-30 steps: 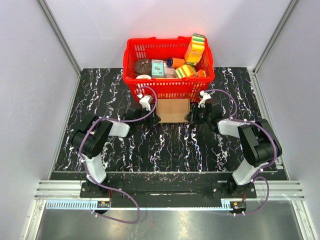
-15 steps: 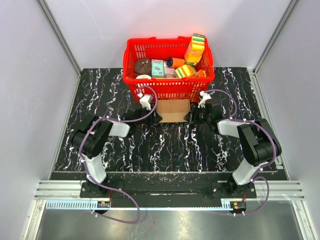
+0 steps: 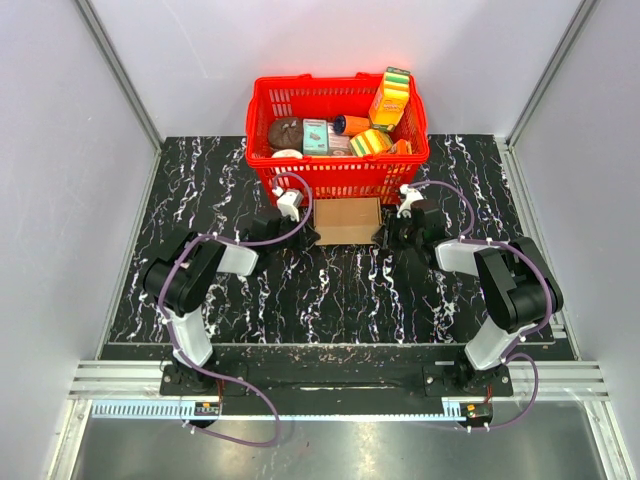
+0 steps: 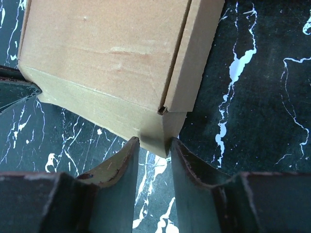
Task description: Fold the paper box
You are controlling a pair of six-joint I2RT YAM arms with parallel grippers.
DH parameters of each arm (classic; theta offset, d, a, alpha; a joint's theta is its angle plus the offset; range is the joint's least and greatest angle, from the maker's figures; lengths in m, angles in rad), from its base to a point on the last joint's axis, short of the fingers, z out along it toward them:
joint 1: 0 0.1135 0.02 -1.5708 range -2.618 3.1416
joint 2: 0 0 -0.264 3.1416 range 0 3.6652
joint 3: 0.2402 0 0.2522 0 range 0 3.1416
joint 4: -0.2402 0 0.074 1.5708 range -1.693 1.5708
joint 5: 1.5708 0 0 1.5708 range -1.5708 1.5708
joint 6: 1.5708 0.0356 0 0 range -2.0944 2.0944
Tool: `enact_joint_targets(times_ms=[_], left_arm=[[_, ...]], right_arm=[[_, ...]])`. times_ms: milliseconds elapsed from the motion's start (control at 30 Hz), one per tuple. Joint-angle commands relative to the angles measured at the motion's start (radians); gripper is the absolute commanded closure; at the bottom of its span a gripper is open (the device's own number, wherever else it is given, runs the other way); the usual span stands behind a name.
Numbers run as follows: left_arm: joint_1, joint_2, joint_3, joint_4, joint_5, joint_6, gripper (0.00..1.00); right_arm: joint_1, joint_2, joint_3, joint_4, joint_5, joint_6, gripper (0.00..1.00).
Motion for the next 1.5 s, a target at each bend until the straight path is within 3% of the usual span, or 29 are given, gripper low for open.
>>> enact_joint_targets(times_ms=[0,133,367,567,667,700,833,1000,1267,1467], left_arm=[[-0.003,0.019,0.005,0.105,0.060,0.002,0.83],[-0.003,0.023,0.004,0.114,0.076,-0.003,0.83],[-0.003,0.039,0.004,0.146,0.110,-0.026,0.69],[-0.004,0.043,-0.005,0.160,0.119,-0.029,0.63],[-0.007,0.047,-0.004,0.156,0.117,-0.020,0.67],[-0.009,0.047,-0.002,0.154,0.114,-0.015,0.73],[-0.015,0.053,0.005,0.140,0.108,0.002,0.81],[-0.021,0.056,0.004,0.143,0.111,0.013,0.81],[-0.038,0.039,-0.004,0.146,0.106,0.030,0.64],[-0.050,0.050,-0.002,0.149,0.108,0.047,0.65]], right_arm=[[0.001,-0.002,0.010,0.055,-0.007,-0.011,0.63],[0.000,0.005,0.017,0.057,-0.006,-0.011,0.64],[0.000,0.009,0.022,0.057,-0.013,-0.008,0.63],[0.000,0.018,0.028,0.060,-0.019,-0.005,0.61],[0.000,0.018,0.030,0.065,-0.022,-0.003,0.62],[0.000,0.018,0.031,0.066,-0.024,0.000,0.62],[0.000,0.024,0.033,0.080,-0.021,0.003,0.62],[0.000,0.028,0.031,0.097,-0.027,0.006,0.62],[0.000,0.035,0.030,0.127,-0.045,0.021,0.61],[0.000,0.047,0.033,0.144,-0.049,0.026,0.61]])
